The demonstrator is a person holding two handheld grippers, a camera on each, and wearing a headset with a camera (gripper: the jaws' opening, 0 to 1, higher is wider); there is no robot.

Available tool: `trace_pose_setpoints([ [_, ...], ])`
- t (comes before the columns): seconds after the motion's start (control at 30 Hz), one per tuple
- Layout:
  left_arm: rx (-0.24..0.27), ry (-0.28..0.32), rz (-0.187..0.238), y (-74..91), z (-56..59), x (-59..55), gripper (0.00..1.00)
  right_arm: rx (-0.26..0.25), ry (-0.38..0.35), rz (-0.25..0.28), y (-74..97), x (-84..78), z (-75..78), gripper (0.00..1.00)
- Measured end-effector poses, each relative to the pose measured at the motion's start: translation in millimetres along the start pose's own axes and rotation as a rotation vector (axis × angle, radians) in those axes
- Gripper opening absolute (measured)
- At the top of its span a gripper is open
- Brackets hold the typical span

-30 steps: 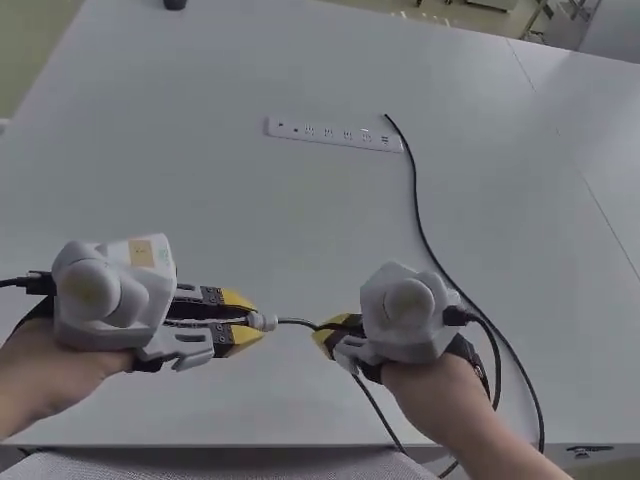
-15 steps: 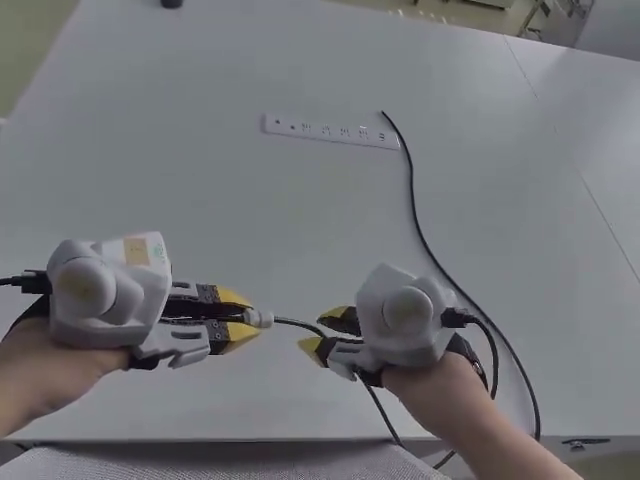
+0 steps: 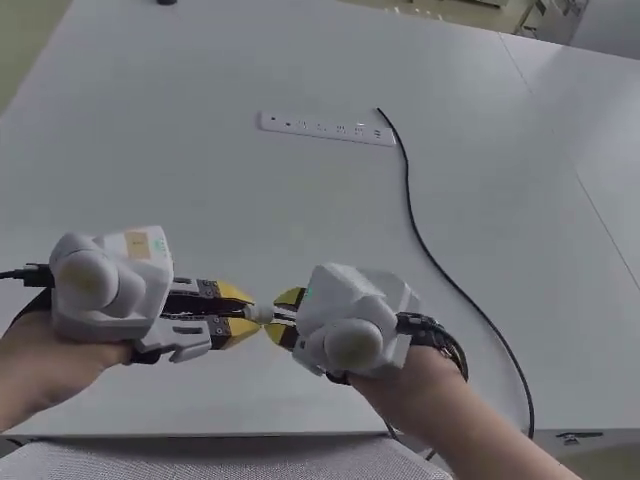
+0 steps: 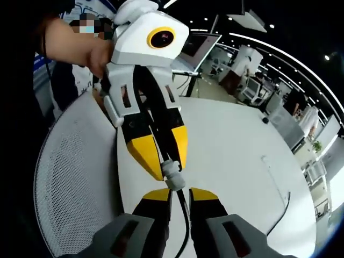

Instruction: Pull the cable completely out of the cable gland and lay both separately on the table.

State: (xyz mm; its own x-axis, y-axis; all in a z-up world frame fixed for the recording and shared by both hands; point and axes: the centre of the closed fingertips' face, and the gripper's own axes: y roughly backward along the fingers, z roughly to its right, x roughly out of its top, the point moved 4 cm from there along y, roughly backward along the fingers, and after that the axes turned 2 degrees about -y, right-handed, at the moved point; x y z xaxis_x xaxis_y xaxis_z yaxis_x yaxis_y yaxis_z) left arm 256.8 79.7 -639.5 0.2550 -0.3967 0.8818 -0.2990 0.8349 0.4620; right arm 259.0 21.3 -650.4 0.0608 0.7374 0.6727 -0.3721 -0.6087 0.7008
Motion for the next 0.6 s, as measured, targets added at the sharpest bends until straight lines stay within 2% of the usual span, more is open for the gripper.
trace_pose_setpoints([
  [0.1,0.001,0.002,0.002,0.5,0.3,-0.5,0.15,0.001,0.025,-0.012,0.1,-2.4,-0.7,0.02],
  [0.37,0.001,0.004,0.004,2.0,0.4,-0.9,0.15,-0.001,0.034,0.002,-1.0,-2.2,0.9,0.0],
  [0.6,0.0,0.0,0.005,1.4,-0.4,0.4,0.15,0.005,-0.078,0.015,-1.2,-5.5,5.2,0.0],
])
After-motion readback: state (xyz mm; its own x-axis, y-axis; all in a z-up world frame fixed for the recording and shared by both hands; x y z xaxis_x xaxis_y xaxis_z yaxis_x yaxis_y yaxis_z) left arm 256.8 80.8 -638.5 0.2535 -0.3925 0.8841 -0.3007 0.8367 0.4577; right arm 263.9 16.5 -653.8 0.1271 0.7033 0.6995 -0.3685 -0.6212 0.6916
